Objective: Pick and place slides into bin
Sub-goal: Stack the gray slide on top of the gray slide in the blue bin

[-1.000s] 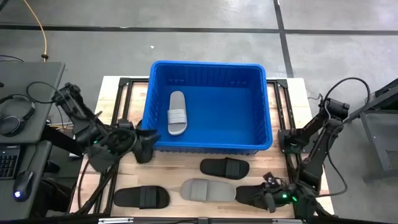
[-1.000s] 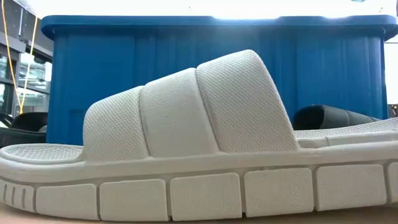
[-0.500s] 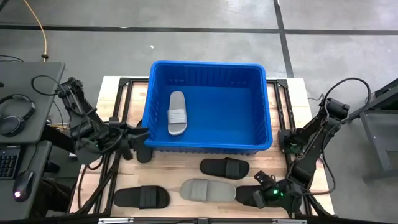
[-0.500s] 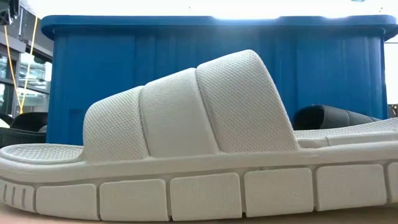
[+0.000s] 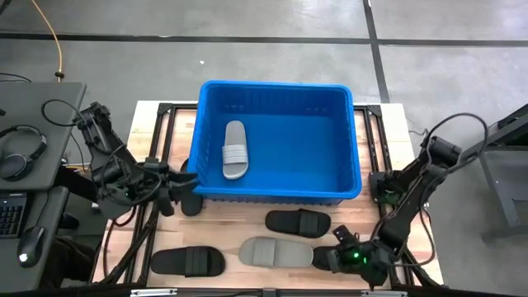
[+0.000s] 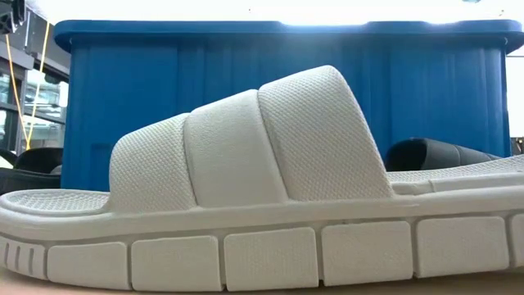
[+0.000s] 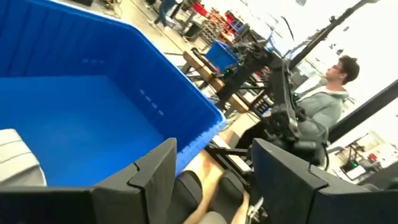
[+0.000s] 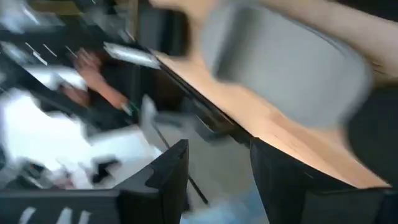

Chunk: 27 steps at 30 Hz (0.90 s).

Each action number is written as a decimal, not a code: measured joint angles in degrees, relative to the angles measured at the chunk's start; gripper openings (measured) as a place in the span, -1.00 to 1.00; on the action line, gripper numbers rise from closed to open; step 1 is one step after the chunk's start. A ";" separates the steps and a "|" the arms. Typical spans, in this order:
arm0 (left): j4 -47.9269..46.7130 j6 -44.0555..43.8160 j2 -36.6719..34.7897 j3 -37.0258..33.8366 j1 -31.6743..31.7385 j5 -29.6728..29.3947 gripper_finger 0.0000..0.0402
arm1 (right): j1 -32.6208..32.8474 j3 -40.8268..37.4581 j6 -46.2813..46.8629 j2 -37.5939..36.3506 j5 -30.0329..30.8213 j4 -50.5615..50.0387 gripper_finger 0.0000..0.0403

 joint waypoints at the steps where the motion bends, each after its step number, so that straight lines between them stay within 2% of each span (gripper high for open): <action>1: 0.29 -0.62 0.00 0.00 0.01 0.35 -0.02 | 0.00 0.00 1.23 1.10 2.45 2.36 -0.18; 5: -0.94 -1.20 0.02 0.00 -0.03 3.17 -0.02 | -0.72 0.00 4.77 5.47 9.62 10.86 -0.18; 10: -1.63 0.26 0.04 0.00 -0.03 7.76 -0.02 | -2.34 0.54 5.57 11.53 10.99 16.39 -0.18; 14: -1.71 3.50 -0.07 0.00 -0.03 10.46 -0.02 | -4.34 3.45 7.68 16.09 8.69 16.67 -0.18; 22: -1.23 4.31 -1.48 0.28 -0.03 10.60 -0.02 | -8.76 12.25 5.73 23.49 5.99 16.20 -0.18; 27: -1.25 4.28 -2.93 0.28 -0.03 13.69 -0.02 | -11.20 17.61 5.09 26.56 4.60 9.98 -0.18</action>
